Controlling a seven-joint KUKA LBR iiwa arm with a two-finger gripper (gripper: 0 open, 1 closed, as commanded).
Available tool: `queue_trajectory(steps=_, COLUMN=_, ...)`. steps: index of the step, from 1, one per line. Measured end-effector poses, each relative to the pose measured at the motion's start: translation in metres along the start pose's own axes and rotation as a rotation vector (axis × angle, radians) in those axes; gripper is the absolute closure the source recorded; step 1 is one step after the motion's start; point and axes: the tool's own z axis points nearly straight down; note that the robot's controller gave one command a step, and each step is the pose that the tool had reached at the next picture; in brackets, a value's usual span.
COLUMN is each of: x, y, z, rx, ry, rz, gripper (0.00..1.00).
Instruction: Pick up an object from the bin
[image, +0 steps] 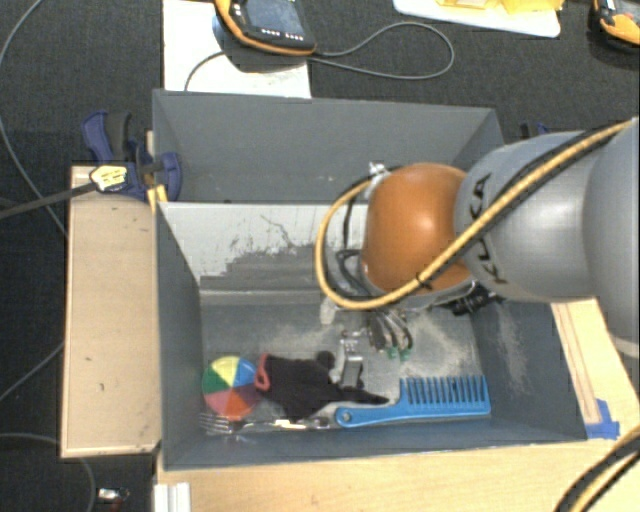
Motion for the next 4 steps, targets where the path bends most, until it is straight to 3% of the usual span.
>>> queue_trajectory(steps=1, x=-0.002, y=-0.001, z=-0.004, rx=-0.001, ry=-0.007, rz=0.003, gripper=0.00)
queue_trajectory(steps=2, x=0.011, y=0.021, z=0.054, rx=-0.003, ry=-0.012, rz=0.070, gripper=0.00)
queue_trajectory(steps=3, x=0.018, y=0.036, z=0.080, rx=0.000, ry=-0.003, rz=0.066, gripper=0.00)
queue_trajectory(steps=4, x=0.021, y=0.045, z=0.076, rx=-0.001, ry=-0.008, rz=-0.088, gripper=0.00)
